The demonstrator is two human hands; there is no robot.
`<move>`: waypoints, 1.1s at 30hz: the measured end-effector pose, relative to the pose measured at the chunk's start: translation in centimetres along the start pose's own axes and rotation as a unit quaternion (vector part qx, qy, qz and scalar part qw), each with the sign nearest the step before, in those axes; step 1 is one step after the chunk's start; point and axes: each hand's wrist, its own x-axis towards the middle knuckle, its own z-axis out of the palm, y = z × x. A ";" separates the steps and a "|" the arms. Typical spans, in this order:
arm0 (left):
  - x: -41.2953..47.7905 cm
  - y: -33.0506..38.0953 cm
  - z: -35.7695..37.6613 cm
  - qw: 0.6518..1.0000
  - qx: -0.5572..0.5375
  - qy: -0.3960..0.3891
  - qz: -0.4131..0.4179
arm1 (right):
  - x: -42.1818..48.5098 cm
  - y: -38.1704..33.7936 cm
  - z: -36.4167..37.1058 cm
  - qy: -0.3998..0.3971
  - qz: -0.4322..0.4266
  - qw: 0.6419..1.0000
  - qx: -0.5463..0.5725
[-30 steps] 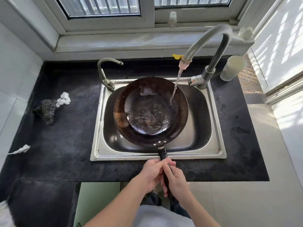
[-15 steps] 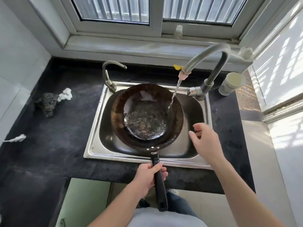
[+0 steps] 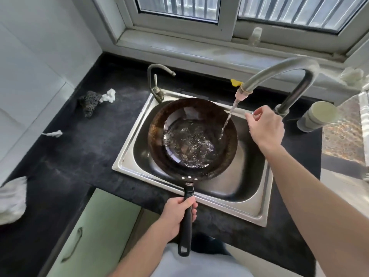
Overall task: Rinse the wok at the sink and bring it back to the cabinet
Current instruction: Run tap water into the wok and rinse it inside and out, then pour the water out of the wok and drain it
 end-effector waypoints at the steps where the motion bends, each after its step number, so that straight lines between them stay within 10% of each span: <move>1: 0.0 -0.1 0.0 1.000 -0.003 0.003 0.001 | 0.2 0.2 0.1 0.003 0.004 1.000 0.003; 12: -0.3 0.0 0.2 0.999 0.028 0.025 0.001 | -0.1 1.2 -1.3 0.027 0.043 0.997 0.058; 33: 0.6 1.9 -1.9 0.986 0.123 -0.107 -0.025 | -29.5 -0.4 4.1 -0.383 0.210 0.899 0.035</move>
